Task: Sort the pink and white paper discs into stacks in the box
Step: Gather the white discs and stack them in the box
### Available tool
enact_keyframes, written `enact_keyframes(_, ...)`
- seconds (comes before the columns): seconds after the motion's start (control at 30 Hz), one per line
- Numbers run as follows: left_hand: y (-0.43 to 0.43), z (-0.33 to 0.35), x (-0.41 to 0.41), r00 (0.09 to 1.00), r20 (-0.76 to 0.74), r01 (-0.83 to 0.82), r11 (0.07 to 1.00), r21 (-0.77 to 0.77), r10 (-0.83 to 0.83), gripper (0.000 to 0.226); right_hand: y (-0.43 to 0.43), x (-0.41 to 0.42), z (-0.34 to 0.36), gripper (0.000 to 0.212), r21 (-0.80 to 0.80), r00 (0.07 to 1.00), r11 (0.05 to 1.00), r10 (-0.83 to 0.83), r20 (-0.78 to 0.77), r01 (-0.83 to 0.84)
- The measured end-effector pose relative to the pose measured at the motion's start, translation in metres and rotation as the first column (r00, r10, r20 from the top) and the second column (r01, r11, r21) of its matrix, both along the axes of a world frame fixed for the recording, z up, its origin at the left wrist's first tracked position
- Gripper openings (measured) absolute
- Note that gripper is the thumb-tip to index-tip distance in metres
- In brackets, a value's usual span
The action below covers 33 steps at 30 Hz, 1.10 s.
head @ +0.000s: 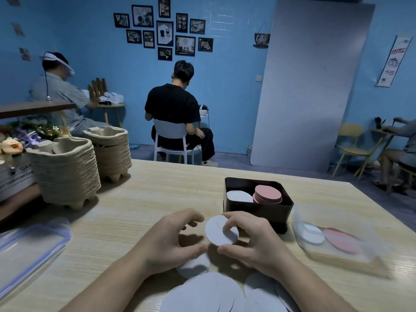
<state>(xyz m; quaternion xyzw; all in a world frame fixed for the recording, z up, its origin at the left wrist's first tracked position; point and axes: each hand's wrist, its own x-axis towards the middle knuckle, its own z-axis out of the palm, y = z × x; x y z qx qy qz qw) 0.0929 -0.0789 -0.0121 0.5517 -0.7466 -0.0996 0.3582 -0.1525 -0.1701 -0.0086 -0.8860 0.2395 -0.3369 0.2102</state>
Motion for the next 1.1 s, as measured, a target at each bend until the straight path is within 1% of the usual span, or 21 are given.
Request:
enact_keyframes(0.03, 0.001, 0.0, 0.005, 1.0, 0.023, -0.005, 0.998, 0.06, 0.004, 0.046, 0.0, -0.001, 0.0, 0.035, 0.007, 1.0, 1.0, -0.007, 0.006, 0.007)
enact_keyframes(0.13, 0.006, 0.001, 0.016, 0.987, 0.158, -0.003, 0.972, 0.233, -0.034, 0.058, -0.002, -0.005, 0.0, 0.035, 0.026, 1.0, 0.999, -0.025, 0.006, 0.025)
enact_keyframes(0.23, 0.008, 0.004, 0.021, 0.987, 0.141, 0.03, 0.943, 0.332, -0.081, 0.065, -0.003, -0.007, 0.0, 0.035, 0.032, 0.999, 0.999, -0.032, -0.005, 0.032)
enact_keyframes(0.33, 0.008, 0.007, 0.022, 0.977, 0.156, 0.078, 0.926, 0.369, -0.145, 0.067, -0.003, -0.007, 0.0, 0.035, 0.05, 0.999, 0.998, -0.031, -0.016, 0.032)
enact_keyframes(0.43, 0.005, 0.002, 0.02, 0.974, 0.183, 0.071, 0.943, 0.324, -0.136, 0.06, -0.003, -0.006, -0.001, 0.035, 0.062, 0.999, 0.998, -0.028, -0.021, 0.03)
enact_keyframes(0.6, 0.001, -0.006, 0.014, 0.972, 0.229, 0.012, 0.985, 0.174, -0.052, 0.046, -0.002, -0.004, -0.001, 0.033, 0.075, 1.0, 0.997, -0.017, -0.018, 0.019)
enact_keyframes(0.7, 0.0, -0.004, 0.015, 0.986, 0.162, -0.052, 0.992, 0.112, 0.034, 0.047, -0.004, -0.006, -0.002, 0.034, 0.056, 0.999, 0.998, -0.034, -0.031, 0.035)
enact_keyframes(0.83, 0.0, -0.003, 0.021, 0.989, 0.014, -0.148, 0.989, 0.007, 0.148, 0.047, -0.006, -0.007, -0.003, 0.035, 0.007, 0.996, 0.998, -0.068, -0.056, 0.069)
enact_keyframes(0.9, 0.0, -0.002, 0.019, 0.988, -0.013, -0.154, 0.988, -0.014, 0.154, 0.047, -0.006, -0.006, -0.004, 0.036, 0.0, 0.995, 0.997, -0.071, -0.072, 0.071)
enact_keyframes(1.1, -0.002, -0.001, 0.001, 0.991, 0.112, -0.067, 0.998, -0.009, 0.068, 0.052, 0.0, 0.003, -0.004, 0.048, -0.038, 0.996, 0.999, -0.021, -0.085, 0.018)
